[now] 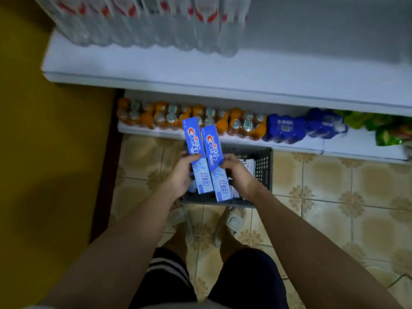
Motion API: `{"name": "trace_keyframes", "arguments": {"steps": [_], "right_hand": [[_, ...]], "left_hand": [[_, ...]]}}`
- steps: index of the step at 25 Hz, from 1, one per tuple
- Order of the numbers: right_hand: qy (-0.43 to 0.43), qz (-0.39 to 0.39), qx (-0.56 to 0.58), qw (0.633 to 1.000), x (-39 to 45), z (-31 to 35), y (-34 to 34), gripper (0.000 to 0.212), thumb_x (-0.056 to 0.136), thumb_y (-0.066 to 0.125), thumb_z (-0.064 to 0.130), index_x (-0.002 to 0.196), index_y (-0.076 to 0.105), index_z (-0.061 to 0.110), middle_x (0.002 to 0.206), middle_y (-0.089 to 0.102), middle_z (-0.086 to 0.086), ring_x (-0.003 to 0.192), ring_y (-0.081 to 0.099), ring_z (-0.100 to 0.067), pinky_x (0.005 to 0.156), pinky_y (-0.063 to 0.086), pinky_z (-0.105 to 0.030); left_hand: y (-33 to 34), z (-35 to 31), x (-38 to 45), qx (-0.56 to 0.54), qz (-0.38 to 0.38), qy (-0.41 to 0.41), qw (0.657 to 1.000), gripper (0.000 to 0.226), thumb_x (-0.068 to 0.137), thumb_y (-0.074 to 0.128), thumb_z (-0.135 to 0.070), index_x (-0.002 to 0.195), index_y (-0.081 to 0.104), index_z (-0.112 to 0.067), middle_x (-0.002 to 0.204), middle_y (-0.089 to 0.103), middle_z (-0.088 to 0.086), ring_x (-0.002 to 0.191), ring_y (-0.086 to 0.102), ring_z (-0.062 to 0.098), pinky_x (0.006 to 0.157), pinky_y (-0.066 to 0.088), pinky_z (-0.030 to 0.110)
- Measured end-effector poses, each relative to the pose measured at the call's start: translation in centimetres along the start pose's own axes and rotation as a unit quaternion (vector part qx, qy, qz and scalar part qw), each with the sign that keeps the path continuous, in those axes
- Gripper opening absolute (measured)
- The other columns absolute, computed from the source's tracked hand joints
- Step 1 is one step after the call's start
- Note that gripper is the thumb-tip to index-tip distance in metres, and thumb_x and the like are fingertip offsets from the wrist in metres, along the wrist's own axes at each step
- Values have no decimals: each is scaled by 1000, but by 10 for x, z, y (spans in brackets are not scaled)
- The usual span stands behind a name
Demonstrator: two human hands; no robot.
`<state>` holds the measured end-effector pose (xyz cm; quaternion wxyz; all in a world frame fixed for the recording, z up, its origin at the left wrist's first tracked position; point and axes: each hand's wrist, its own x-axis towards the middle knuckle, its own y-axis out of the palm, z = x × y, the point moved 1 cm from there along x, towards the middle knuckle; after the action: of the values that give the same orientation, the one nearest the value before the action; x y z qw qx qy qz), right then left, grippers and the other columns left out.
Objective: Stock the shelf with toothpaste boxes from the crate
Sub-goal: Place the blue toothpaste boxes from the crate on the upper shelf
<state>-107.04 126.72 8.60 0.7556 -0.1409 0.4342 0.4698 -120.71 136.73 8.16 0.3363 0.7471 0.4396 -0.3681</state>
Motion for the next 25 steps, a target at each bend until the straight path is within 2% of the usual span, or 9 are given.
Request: {"name": "trace_keyframes", "arguments": {"steps": [4, 6, 10, 13, 17, 19, 21, 23, 25], "right_hand": [[-55, 40, -47, 997, -75, 58, 13, 19, 87, 55, 21, 103, 48, 14, 93, 67, -3, 77, 68, -18, 65, 51, -33], [-80, 59, -100, 990, -104, 83, 15, 21, 91, 60, 22, 109, 48, 18, 102, 68, -5, 85, 71, -22, 68, 55, -35], [-156, 57, -232, 959, -148, 135, 16, 54, 78, 81, 26, 118, 45, 19, 108, 69, 0, 87, 73, -15, 68, 59, -29], [-187, 79, -289, 936, -172, 174, 14, 56, 77, 82, 23, 117, 44, 17, 104, 71, 0, 86, 74, -16, 69, 61, -32], [-251, 113, -409, 870, -204, 236, 25, 57, 77, 82, 12, 117, 42, 16, 105, 71, -6, 82, 72, -15, 70, 61, -32], [-284, 108, -451, 839, -222, 266, 33, 61, 75, 83, 10, 121, 43, 15, 105, 71, -5, 87, 71, -17, 80, 60, -38], [-309, 113, -499, 802, -241, 291, 41, 61, 75, 83, 13, 122, 45, 15, 108, 70, -3, 93, 70, -19, 83, 59, -38], [-315, 121, -533, 776, -261, 305, 51, 57, 75, 83, 16, 119, 46, 19, 108, 70, 1, 93, 71, -16, 81, 60, -35], [-314, 122, -530, 779, -276, 313, 62, 54, 76, 83, 18, 116, 47, 22, 106, 71, 2, 92, 72, -15, 78, 61, -33]], "left_hand": [[11, -40, -79, 5, 36, 53, 998, 33, 90, 64, -8, 120, 51, -11, 112, 69, 8, 88, 68, 22, 71, 54, 33], [19, -60, -109, 0, 54, 80, 995, 35, 90, 62, -1, 121, 52, -13, 117, 68, 10, 91, 69, 24, 71, 57, 37], [43, -96, -159, -10, 98, 146, 984, 43, 89, 62, 2, 128, 53, -11, 123, 67, 15, 106, 68, 31, 80, 59, 44], [54, -124, -192, 0, 107, 180, 978, 41, 87, 66, -4, 126, 53, -5, 121, 68, 18, 108, 67, 32, 83, 59, 47], [41, -202, -245, 18, 61, 263, 963, 28, 82, 72, -15, 108, 62, -19, 105, 71, 12, 95, 69, 27, 86, 56, 51], [24, -245, -273, 84, 41, 299, 950, 28, 84, 71, -10, 108, 60, -22, 106, 69, 10, 91, 70, 22, 75, 60, 43], [11, -277, -300, 237, 46, 295, 925, 36, 82, 75, -13, 115, 62, -18, 114, 69, 7, 100, 70, 21, 74, 60, 36], [5, -295, -326, 379, 31, 277, 882, 44, 78, 80, -20, 117, 61, -17, 114, 69, 3, 105, 69, 18, 77, 59, 34], [5, -301, -345, 480, 4, 285, 830, 45, 76, 83, -27, 113, 59, -15, 106, 71, 3, 97, 70, 16, 73, 58, 31]]}}
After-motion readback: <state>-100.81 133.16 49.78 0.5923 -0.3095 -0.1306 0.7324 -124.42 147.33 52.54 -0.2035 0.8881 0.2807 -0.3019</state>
